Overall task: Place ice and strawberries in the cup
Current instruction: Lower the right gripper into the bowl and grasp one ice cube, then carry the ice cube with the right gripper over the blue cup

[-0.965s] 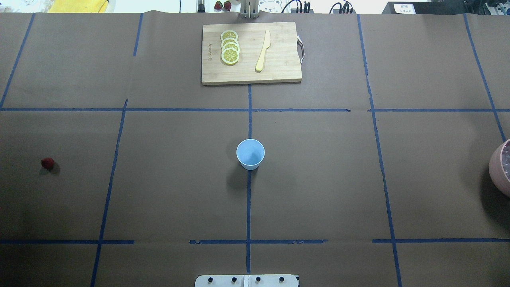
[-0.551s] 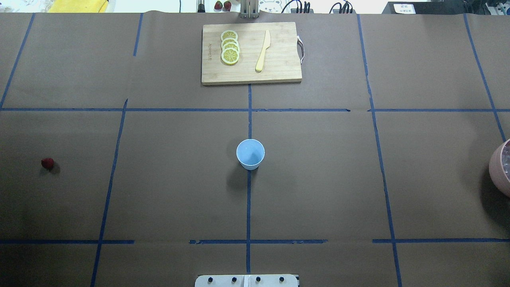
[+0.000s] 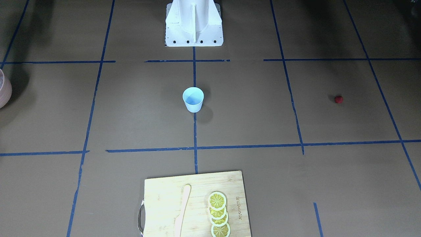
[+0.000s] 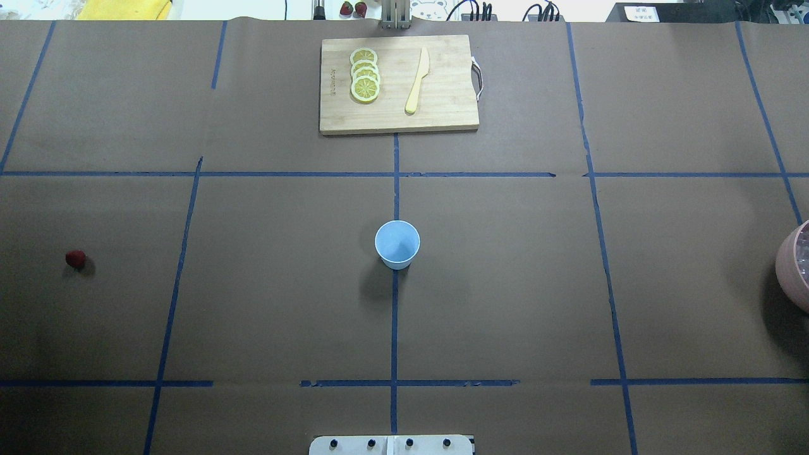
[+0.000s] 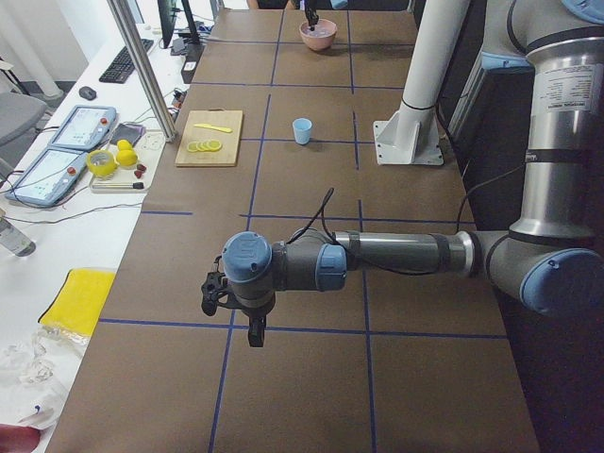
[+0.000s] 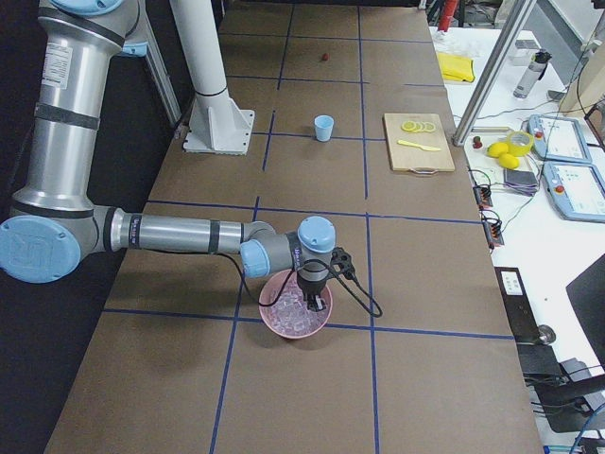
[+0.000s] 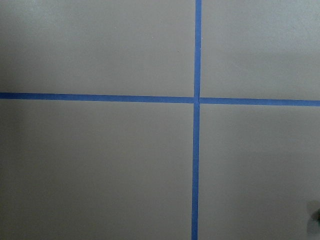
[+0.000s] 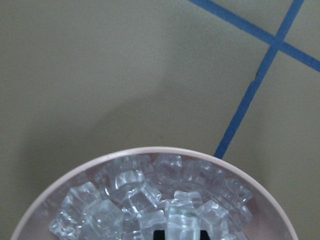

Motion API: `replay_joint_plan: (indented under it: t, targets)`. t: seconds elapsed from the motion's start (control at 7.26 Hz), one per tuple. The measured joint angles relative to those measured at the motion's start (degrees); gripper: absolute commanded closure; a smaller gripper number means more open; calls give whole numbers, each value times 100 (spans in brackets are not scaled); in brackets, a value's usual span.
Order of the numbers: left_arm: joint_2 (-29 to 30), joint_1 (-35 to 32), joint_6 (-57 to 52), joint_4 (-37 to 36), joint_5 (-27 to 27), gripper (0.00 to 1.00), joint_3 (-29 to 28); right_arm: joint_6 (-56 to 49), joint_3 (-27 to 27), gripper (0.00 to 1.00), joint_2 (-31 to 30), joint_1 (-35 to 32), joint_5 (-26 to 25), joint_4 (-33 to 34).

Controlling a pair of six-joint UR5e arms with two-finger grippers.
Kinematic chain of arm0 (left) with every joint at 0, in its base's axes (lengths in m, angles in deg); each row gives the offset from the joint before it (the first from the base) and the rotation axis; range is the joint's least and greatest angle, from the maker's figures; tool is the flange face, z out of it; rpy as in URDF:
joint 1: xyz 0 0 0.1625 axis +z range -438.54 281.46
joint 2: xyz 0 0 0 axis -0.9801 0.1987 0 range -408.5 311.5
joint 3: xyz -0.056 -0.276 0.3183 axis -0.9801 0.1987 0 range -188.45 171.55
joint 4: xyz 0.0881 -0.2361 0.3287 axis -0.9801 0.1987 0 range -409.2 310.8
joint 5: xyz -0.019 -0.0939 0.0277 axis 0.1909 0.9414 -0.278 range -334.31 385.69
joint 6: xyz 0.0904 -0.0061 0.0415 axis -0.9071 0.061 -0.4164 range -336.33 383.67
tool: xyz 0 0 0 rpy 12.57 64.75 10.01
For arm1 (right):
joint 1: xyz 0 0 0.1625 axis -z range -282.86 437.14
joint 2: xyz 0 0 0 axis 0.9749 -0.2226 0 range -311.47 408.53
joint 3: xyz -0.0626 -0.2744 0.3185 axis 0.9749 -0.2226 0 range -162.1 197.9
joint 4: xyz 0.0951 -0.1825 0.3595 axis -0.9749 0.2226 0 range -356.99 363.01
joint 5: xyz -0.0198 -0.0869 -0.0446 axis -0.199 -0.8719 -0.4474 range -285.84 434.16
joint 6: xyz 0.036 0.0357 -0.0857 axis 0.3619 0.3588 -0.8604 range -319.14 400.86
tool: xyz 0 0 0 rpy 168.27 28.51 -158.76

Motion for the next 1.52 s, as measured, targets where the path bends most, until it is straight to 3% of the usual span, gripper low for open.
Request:
replay_joint_plan:
  t: [0.41, 0.83, 1.1, 1.52]
  targets:
    - [1, -2, 8, -5, 7, 0, 24, -17, 973, 100, 316, -472, 181, 992]
    - [8, 5, 11, -4, 18, 0, 27, 81, 1407, 100, 1857, -506, 440, 2984]
    - [9, 6, 19, -7, 17, 0, 24, 656, 1417, 100, 2921, -98, 536, 3866]
    - [16, 7, 18, -10, -27, 0, 5, 2811, 1423, 100, 4052, 1226, 363, 4065]
